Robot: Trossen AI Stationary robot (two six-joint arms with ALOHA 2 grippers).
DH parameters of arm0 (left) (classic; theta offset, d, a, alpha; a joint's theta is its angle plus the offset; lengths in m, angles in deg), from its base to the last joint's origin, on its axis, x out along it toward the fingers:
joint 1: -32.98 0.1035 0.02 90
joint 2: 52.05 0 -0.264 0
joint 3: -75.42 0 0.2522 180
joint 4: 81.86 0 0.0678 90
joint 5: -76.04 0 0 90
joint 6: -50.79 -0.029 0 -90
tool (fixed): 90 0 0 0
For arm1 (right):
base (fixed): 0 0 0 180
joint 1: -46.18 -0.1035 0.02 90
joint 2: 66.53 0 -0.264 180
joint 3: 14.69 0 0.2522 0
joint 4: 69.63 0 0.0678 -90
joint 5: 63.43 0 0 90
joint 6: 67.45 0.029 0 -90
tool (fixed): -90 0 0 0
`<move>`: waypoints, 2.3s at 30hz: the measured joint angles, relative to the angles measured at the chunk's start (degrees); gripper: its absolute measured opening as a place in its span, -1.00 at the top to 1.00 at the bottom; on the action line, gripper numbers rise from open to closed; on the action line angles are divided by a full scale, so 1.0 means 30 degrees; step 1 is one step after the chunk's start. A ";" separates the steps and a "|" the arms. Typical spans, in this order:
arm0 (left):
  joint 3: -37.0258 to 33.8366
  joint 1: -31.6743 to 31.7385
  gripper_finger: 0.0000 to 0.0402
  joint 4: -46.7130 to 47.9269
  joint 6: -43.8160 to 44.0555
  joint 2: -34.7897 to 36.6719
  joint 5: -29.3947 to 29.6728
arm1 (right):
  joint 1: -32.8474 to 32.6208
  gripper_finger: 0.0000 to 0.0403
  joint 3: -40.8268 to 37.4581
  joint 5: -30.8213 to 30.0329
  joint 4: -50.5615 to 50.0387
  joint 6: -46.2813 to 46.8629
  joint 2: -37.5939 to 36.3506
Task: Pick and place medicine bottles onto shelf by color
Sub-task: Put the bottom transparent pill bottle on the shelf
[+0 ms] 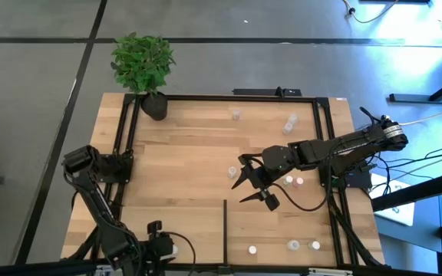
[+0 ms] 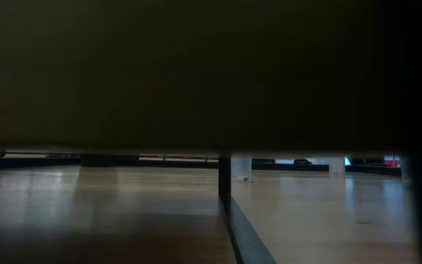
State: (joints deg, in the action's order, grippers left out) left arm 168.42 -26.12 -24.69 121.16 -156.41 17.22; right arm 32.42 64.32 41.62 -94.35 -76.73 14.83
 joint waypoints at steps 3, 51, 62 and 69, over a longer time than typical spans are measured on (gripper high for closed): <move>0.0000 0.0011 0.00 0.0434 -0.0005 0.0278 0.0259 | 0.0000 -0.13 0.0000 0.0005 -0.0005 0.0005 0.0000; 0.0015 0.3083 0.01 0.4687 -0.0481 0.2805 0.4086 | 0.0000 -0.13 -0.0007 0.0012 0.0112 0.3316 0.0000; 0.0015 0.2897 0.02 0.4646 -0.0496 0.2805 0.5069 | 0.0000 -0.13 -0.0007 -0.0262 -0.0727 0.3944 0.0000; 0.0015 0.2897 0.02 0.4901 -0.0641 0.2805 0.5150 | 0.0192 -0.13 -0.0007 -0.6286 -0.3252 0.2590 -0.0007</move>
State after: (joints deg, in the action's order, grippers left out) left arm 168.47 -17.43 -9.99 119.24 -148.00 32.67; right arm 33.00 64.30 22.76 -104.11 -68.96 14.81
